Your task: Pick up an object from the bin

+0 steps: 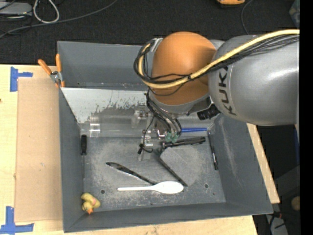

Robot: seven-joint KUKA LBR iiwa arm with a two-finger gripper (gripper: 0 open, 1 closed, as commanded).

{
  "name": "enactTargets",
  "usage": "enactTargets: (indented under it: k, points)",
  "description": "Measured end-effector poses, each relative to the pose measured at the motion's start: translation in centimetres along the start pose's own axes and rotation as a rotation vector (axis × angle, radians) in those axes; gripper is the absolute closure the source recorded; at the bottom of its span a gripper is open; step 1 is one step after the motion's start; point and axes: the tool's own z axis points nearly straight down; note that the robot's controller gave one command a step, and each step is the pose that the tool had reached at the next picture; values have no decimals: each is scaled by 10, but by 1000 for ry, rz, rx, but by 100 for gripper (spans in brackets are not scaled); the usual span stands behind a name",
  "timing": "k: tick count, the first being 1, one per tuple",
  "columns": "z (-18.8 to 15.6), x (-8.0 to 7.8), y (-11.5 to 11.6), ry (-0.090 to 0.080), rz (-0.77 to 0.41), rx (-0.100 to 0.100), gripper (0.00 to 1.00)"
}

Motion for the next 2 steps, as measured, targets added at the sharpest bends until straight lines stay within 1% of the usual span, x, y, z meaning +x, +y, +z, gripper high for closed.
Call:
enactTargets:
  k: [1,2]
  points:
    - [-5,-1,-1,-8,5,-2,0]
    - [82,2,-25,-9,56,-2,0]
